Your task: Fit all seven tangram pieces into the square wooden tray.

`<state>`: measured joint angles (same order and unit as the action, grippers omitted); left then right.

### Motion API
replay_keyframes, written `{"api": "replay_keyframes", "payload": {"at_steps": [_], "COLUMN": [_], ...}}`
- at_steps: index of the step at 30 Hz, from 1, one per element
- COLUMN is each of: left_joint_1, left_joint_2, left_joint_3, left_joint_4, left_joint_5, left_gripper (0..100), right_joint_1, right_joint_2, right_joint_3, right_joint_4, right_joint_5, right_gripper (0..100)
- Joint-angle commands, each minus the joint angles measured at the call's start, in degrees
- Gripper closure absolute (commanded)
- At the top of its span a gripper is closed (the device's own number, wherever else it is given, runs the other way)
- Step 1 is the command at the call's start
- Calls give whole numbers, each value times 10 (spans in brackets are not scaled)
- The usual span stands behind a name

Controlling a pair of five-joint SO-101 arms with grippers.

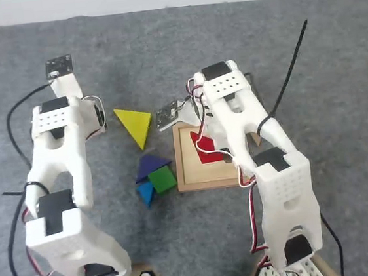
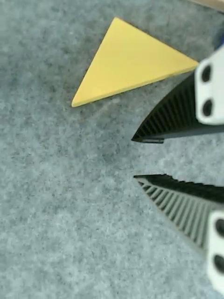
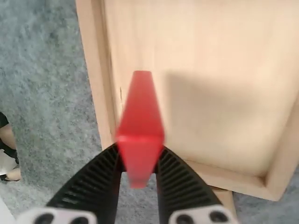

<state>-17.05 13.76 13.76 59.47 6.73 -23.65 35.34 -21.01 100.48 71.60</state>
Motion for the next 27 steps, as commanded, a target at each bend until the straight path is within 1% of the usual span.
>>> {"api": "replay_keyframes", "payload": {"at_steps": [1,4,8,15,16,18,23,27], "left_joint_1": [-2,-2,0,1,1,1,1,2], "left_joint_2": [-6,-6,-6,-6,-6,-6,-6,-6], "left_joint_3": [-23,-23,-23,-23,-23,-22,-22,-22], "left_joint_4": [4,5,6,7,7,7,7,7], "left_joint_5": [-4,-4,-4,-4,-4,-4,-4,-4], "left_gripper": [889,889,889,889,889,889,889,889], "right_joint_1": [-5,-14,-23,-17,-17,-16,-16,-17], "right_joint_2": [-44,-44,-44,-44,-44,-44,-33,-16], "right_joint_3": [-2,7,13,13,13,13,12,12], "right_joint_4": [17,22,15,-31,-42,-60,-108,-134], "right_joint_5": [8,23,25,21,21,21,21,20], "right_gripper": [991,990,990,986,973,922,745,651]}}
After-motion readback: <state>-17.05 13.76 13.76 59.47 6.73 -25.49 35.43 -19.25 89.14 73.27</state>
